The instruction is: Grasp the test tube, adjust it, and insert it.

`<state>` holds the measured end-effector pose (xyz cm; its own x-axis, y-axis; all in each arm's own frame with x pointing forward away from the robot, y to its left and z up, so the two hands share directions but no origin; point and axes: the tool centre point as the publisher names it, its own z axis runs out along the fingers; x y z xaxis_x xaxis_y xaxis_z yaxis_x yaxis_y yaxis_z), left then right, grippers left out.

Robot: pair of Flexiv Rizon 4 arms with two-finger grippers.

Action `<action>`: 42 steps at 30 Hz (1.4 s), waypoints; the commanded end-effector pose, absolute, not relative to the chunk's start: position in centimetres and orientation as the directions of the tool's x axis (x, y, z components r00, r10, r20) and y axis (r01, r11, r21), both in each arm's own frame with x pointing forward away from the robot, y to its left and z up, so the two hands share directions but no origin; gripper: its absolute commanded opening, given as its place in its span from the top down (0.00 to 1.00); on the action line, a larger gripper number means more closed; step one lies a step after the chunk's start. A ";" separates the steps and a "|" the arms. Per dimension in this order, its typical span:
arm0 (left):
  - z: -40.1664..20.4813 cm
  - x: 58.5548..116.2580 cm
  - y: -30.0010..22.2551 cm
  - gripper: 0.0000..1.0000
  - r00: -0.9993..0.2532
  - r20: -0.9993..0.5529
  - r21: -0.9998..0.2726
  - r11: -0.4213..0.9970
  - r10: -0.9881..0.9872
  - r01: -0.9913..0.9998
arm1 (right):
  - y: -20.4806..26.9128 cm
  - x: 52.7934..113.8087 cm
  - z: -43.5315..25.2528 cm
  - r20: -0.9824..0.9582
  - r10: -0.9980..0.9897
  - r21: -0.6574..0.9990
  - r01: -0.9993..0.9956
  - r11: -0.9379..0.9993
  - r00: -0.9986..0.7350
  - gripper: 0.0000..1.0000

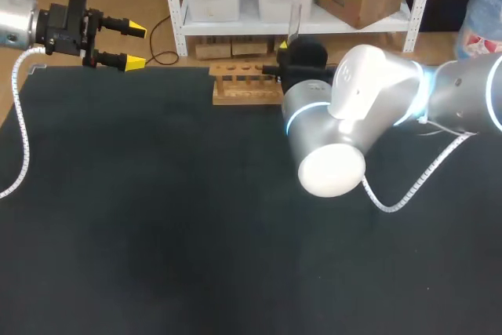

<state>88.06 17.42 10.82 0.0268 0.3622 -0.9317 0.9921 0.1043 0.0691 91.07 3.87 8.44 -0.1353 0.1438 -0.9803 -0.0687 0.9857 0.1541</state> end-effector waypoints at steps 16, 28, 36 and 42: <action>10.8 88.1 17.4 0.00 0.028 -0.931 0.070 0.103 0.363 0.992 | 3.3 90.3 9.2 -0.981 0.151 0.179 -0.255 0.950 -0.124 0.00; 10.8 88.1 17.4 0.00 0.028 -0.931 0.070 0.103 0.363 0.992 | 1.1 87.0 11.4 -0.923 0.150 0.328 -0.520 0.788 -0.355 0.00; 10.8 88.1 17.4 0.00 0.028 -0.931 0.070 0.103 0.363 0.992 | -0.3 85.4 11.4 -0.879 0.123 0.436 -0.669 0.602 -0.461 0.00; 10.8 88.1 17.4 0.00 0.028 -0.931 0.070 0.103 0.363 0.992 | -1.3 84.5 11.6 -0.866 0.098 0.465 -0.718 0.519 -0.490 0.00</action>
